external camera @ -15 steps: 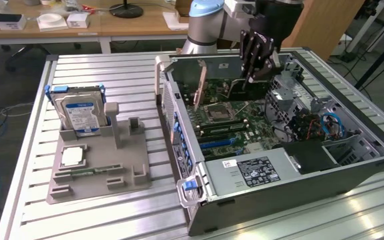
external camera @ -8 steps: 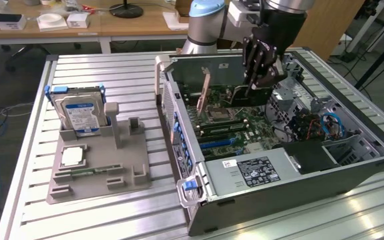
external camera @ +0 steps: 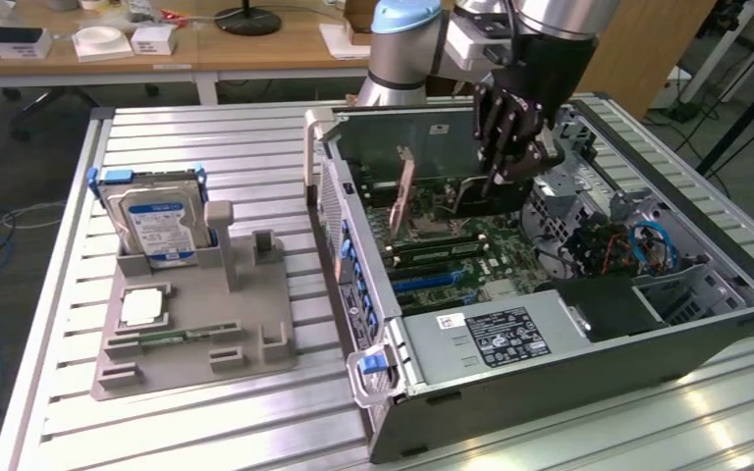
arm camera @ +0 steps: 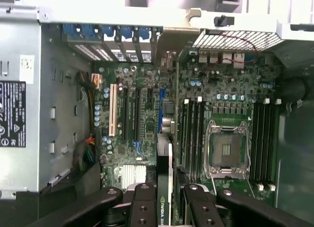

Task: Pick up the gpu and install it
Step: 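Insert the gpu into the slot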

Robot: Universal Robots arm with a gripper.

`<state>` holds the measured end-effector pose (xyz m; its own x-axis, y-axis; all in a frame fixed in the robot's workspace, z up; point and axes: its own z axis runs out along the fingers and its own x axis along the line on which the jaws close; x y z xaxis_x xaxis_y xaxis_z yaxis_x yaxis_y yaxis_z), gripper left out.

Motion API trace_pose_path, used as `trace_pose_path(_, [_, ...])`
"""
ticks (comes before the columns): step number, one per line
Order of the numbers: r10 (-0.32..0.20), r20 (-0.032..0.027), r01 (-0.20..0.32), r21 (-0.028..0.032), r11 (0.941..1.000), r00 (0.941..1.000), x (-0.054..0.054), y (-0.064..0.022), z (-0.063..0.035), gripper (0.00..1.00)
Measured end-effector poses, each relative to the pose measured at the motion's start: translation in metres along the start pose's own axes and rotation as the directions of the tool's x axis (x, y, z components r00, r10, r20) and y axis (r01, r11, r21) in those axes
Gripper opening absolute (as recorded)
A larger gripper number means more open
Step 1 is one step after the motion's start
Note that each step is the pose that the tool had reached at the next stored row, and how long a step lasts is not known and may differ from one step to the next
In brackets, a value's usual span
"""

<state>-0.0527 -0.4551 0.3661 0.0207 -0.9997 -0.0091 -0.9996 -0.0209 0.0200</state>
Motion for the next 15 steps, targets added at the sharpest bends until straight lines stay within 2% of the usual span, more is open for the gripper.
trace_pose_path(3, [0.000, -0.0024, 0.000, 0.0047, 1.0000, 1.0000, -0.001, 0.0005, 0.0043, 0.26])
trace_pose_path(5, [0.001, -0.0066, -0.001, 0.0151, 0.9999, 1.0000, -0.001, 0.0041, 0.0067, 0.26])
trace_pose_path(8, [0.003, -0.0137, -0.003, 0.0225, 0.9997, 0.9999, -0.002, 0.0116, 0.0113, 0.26])
trace_pose_path(13, [0.004, -0.0323, -0.002, 0.0530, 0.9986, 0.9995, -0.003, 0.0142, 0.0159, 0.26])
trace_pose_path(15, [0.004, -0.0373, -0.002, 0.0563, 0.9984, 0.9993, -0.004, 0.0164, 0.0192, 0.26])
